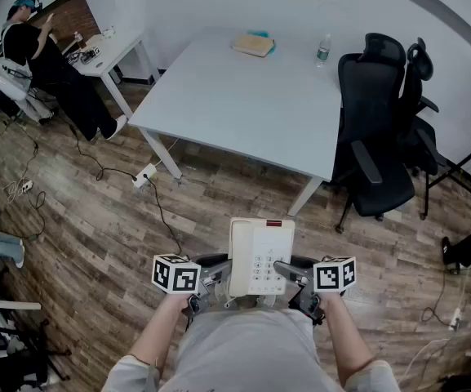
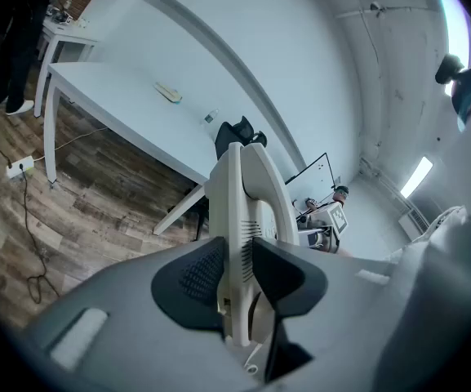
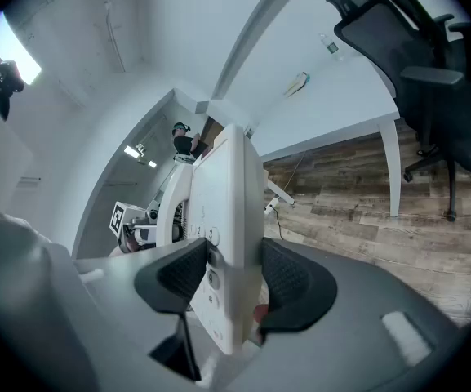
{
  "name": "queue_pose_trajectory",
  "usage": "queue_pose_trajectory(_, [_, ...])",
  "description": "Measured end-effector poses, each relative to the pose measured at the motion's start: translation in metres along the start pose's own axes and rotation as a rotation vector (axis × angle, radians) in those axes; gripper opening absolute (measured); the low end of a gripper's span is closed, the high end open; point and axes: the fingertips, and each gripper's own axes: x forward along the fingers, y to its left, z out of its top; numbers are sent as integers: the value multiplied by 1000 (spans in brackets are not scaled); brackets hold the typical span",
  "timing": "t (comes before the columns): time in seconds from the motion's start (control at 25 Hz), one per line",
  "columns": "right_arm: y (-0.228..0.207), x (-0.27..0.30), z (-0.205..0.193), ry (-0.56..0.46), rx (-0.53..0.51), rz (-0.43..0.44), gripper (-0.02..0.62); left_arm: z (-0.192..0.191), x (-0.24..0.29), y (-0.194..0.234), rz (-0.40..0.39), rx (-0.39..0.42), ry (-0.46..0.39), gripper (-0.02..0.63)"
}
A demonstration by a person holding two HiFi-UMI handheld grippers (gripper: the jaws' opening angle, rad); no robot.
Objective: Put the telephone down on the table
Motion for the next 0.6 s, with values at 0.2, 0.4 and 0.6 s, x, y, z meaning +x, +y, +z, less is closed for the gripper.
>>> queue_pose_trajectory(0.2, [2,2,0,-2,2,4,219,1,-2,1,-2,4,0,126])
queue_pose_trajectory(0.4, [9,11,-1,-6,9,1,219,3,-11,7,-13,7,4,124])
queue_pose_trajectory(0.6, [15,23,3,-10,-9,-23,221,7,-21,18,-29,-5,-1,124])
